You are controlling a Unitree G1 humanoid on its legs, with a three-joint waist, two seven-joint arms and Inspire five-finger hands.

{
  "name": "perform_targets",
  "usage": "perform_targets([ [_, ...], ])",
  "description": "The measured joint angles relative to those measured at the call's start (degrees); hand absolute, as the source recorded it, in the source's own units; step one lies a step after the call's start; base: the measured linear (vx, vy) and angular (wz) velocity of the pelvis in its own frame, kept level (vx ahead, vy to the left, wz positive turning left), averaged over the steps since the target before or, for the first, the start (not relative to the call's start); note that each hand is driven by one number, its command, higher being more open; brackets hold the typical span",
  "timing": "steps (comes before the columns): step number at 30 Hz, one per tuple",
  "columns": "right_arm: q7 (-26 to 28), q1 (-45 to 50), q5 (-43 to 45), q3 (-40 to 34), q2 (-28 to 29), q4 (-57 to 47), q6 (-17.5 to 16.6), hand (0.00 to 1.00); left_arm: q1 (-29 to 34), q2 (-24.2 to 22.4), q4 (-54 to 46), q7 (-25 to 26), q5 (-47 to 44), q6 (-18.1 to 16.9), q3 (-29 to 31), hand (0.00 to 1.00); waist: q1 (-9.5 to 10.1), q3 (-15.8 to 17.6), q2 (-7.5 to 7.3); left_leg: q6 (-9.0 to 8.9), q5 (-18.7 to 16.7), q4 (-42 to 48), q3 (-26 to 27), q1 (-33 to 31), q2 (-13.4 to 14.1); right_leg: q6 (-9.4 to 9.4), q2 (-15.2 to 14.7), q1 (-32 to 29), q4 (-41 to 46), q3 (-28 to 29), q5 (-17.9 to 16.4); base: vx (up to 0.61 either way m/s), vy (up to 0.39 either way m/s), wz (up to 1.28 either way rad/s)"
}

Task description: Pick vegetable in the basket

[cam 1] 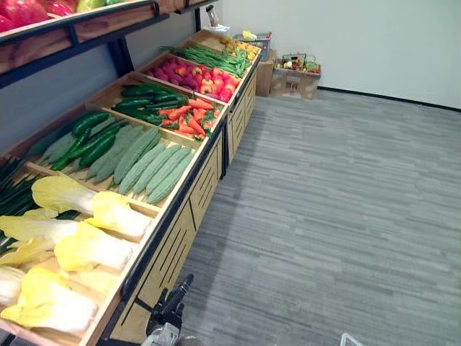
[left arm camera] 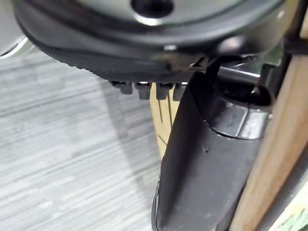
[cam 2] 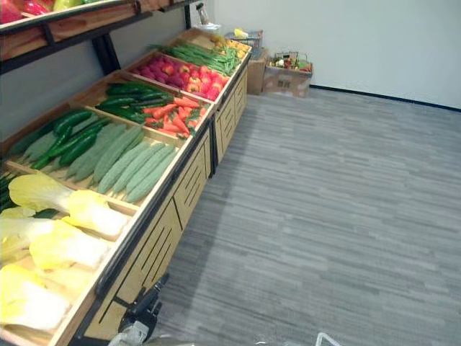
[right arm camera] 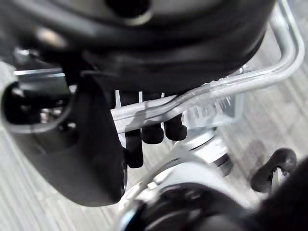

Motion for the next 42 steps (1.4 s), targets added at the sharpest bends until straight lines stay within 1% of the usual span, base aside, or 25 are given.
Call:
perform_targets([
  [1,0.07,-0.29,0.39,0.21,-0.64,-1.66,-0.21,0.0,0.06,-0.77,0.09,-0.03,-0.01,-0.16,-0.53,1.0,0.51,0.06,1.63,0.33,4.6,-14.82,0.87,-0.54,-0.9,3.07,0.45,0.77,-0.14,0.93,-0.97,0.2,0.265,-0.05],
  [2,-0.24,-1.82,0.43,0.67,-0.49,-1.3,-0.05,0.0,-0.12,-0.03,0.76,0.14,0.02,-0.49,-1.06,1.0,0.49,0.03,1.37,0.97,3.62,-20.15,1.11,1.32,-3.42,5.22,-0.61,0.39,0.01,4.03,-2.33,0.22,0.257,0.13],
  [3,0.08,-2.26,0.5,0.98,-0.1,-1.42,0.15,0.0,-0.5,0.88,1.32,0.15,0.37,-0.46,-2.05,1.0,0.56,0.07,0.45,1.24,4.77,-23.23,1.46,2.41,-5.26,5.09,-1.02,0.04,-0.43,6.0,-2.4,0.23,0.192,0.36],
  [4,0.91,-3.12,0.38,1.4,0.67,-1.63,0.0,0.0,-0.67,1.82,1.67,0.49,0.57,-0.11,-2.52,1.0,0.49,-0.24,-1.18,2.12,7.35,-28.86,1.68,4.0,-8.71,4.69,-1.02,-0.77,-1.71,8.79,-2.23,0.21,0.087,0.45],
  [6,0.83,-4.05,0.29,2.22,0.64,-1.52,-0.14,0.0,-1.67,3.36,2.9,0.13,1.67,2.64,-4.61,1.0,0.5,-0.17,-2.23,2.7,8.97,-33.02,1.47,5.67,-11.62,4.12,-1.32,-0.18,-2.95,9.12,-1.4,0.18,0.025,0.35],
  [10,0.8,-4.4,0.28,3.84,0.34,-1.25,-1.41,0.0,-1.3,3.09,4.05,0.75,1.66,1.82,-4.67,1.0,0.51,-0.16,-2.2,1.67,13.5,-44.1,3.36,12.88,-13.41,3.93,-1.82,0.79,-2.49,9.32,-0.39,0.11,0.002,-0.17],
  [13,1.09,-3.94,0.26,2.94,-0.09,-0.2,-2.45,0.0,-1.15,2.38,5.42,0.89,1.5,-0.42,-5.12,1.0,0.31,-0.64,-1.31,0.81,17.98,-53.55,4.0,17.05,-14.04,3.9,-0.6,0.38,-2.29,8.93,-0.3,0.04,-0.022,-0.12],
  [21,1.18,-4.6,-0.39,4.21,-0.39,1.31,-3.14,0.0,-1.13,3.09,6.66,1.16,-0.34,-1.78,-7.53,1.0,0.38,-0.67,-1.34,0.88,18.1,-53.9,3.36,17.06,-14.67,3.9,-0.78,0.41,-2.09,7.27,-0.31,-0.03,-0.001,0.06],
  [22,1.25,-7.18,-1.97,5.7,-1.69,3.64,-2.24,0.0,-1.13,4.26,7.46,0.83,-1.27,-1.17,-9.7,1.0,0.3,-0.5,-1.41,1.41,17.5,-53.95,0.98,16.57,-15.34,3.92,-1.52,-0.81,1.53,4.03,-0.31,-0.15,0.028,0.49],
  [24,1.25,-7.81,-1.96,5.75,-1.66,3.8,-1.89,0.0,-1.14,4.92,7.27,0.46,-1.27,-0.72,-11.18,1.0,0.29,-0.28,-1.59,1.52,17.43,-53.95,-0.79,16.5,-15.39,4.03,-1.81,-1.99,5.28,2.93,-0.23,-0.11,0.042,0.4],
  [26,1.28,-8.68,-1.9,5.56,-1.93,3.59,-1.95,0.0,-1.24,5.21,7.12,-0.41,-1.2,-0.09,-11.55,1.0,0.08,0.36,-1.5,2.2,16.95,-53.96,-4.79,15.81,-15.85,4.49,-3.2,-7.91,18.28,2.95,0.28,-0.08,0.046,0.27],
  [27,1.36,-8.82,-1.89,5.07,-2.13,3.48,-2.01,0.0,-1.24,5.47,7.15,-0.57,-1.18,0.03,-12.23,1.0,-0.15,0.42,-1.51,2.2,16.87,-53.98,-6.54,15.65,-15.85,3.76,-3.59,-10.03,22.7,3.36,1.3,-0.07,0.041,0.65],
  [28,1.34,-8.65,-1.93,4.98,-1.56,3.6,-1.75,0.0,-1.29,6.11,7.32,-0.66,-1.14,0.12,-13.64,1.0,-0.74,0.48,-1.89,2.04,15.61,-53.38,-9.64,15.73,-16.66,0.7,-4.08,-12.9,28.57,4.67,4.94,0.01,0.039,0.97],
  [29,1.28,-8.44,-1.97,5.04,-1.02,3.75,-1.51,0.0,-2.2,7.64,6.71,-1.74,-0.9,2.24,-14.09,1.0,-0.98,1.8,-4.14,4.25,14.0,-46.85,-9.55,15.28,-18.63,2.3,-6.26,-14.36,34.15,6.04,6.65,0.1,0.046,1.21],
  [30,2.44,-7.56,-2.0,5.1,-1.78,3.02,-1.34,0.0,-2.19,6.67,6.53,-2.03,-0.61,2.41,-13.32,1.0,-1.2,2.45,-2.33,7.08,10.16,-44.74,-11.15,16.12,-18.09,2.96,-5.42,-16.94,40.04,6.88,4.47,0.13,0.051,0.86],
  [31,2.05,-7.6,-1.87,4.27,-0.42,3.15,-1.26,0.0,-2.41,7.6,6.55,-2.13,-0.67,3.35,-12.91,1.0,-1.06,2.62,-3.98,7.53,9.69,-44.87,-11.51,16.81,-19.0,2.95,-6.28,-17.14,39.45,8.51,2.22,0.09,-0.003,0.82],
  [32,2.19,-6.71,-1.65,2.84,1.1,1.95,-1.61,0.0,-2.29,6.79,6.36,-1.7,-0.64,2.72,-11.16,1.0,-1.19,2.63,-3.61,7.94,9.64,-44.93,-14.15,16.67,-18.55,2.82,-4.78,-17.79,35.97,9.82,-0.41,0.01,-0.038,0.73],
  [34,2.77,-5.99,0.66,2.35,1.16,1.18,-1.34,0.0,-2.1,5.34,6.05,-1.69,-0.43,1.82,-8.05,1.0,-1.23,2.57,-2.52,7.89,9.62,-44.53,-16.94,15.48,-16.71,2.86,-1.16,-17.76,25.94,13.68,-1.55,-0.02,-0.13,0.77],
  [35,2.77,-5.91,0.92,2.19,1.17,1.17,-1.29,0.0,-2.05,5.08,6.01,-1.69,-0.39,1.57,-7.59,1.0,-1.23,2.5,-2.37,7.89,9.62,-44.43,-17.57,15.2,-16.57,2.87,-0.57,-17.58,24.26,14.29,-1.55,0.0,-0.188,0.75],
  [36,3.08,-5.71,1.48,1.95,1.45,1.09,-1.11,0.0,-1.93,3.94,5.22,-1.56,-0.39,0.14,-5.59,1.0,-0.94,2.31,-2.46,7.75,9.55,-44.3,-19.64,13.55,-16.49,3.69,1.37,-16.19,13.67,17.89,-2.14,0.03,-0.156,0.77],
  [37,3.16,-5.19,1.36,2.05,2.32,1.11,-1.09,0.0,-1.67,3.89,4.41,-1.45,-0.44,-0.51,-4.74,1.0,-0.66,1.49,-4.03,7.37,9.52,-44.65,-20.72,11.98,-18.35,5.93,0.81,-14.88,6.55,20.23,-5.62,0.14,-0.224,1.33],
  [38,3.03,-4.86,1.55,1.51,2.73,1.4,-1.4,0.0,-2.74,3.0,3.75,-1.12,-0.35,-0.48,-3.71,1.0,-1.0,1.19,-4.61,6.9,6.98,-32.9,-18.92,7.05,-19.13,7.64,-0.54,-15.57,5.79,19.13,-3.39,0.16,-0.17,1.23],
  [39,3.06,-4.67,2.13,0.76,2.39,0.89,-1.51,0.0,-2.7,2.3,3.73,-0.82,-0.33,-0.48,-3.71,1.0,-0.98,1.23,-3.78,6.71,4.1,-28.84,-18.33,5.73,-18.3,7.51,0.14,-15.39,6.22,17.97,-2.74,0.21,-0.159,1.34],
  [40,3.21,-4.6,2.4,0.84,1.3,0.41,-1.42,0.0,-2.34,1.65,3.77,-0.55,-0.29,-0.43,-3.67,1.0,-0.8,1.51,-1.62,4.17,0.3,-28.12,-19.4,6.66,-16.2,7.02,1.94,-13.48,6.95,16.39,-2.55,0.13,-0.087,0.92],
  [42,2.07,-4.77,2.32,1.6,1.19,1.69,-1.51,0.0,-2.52,1.69,3.66,0.1,0.83,0.05,-2.65,1.0,0.59,0.98,-2.08,2.78,0.13,-29.58,-22.18,8.85,-16.04,4.77,2.1,-10.55,7.59,13.59,-3.16,0.18,-0.153,0.83],
])
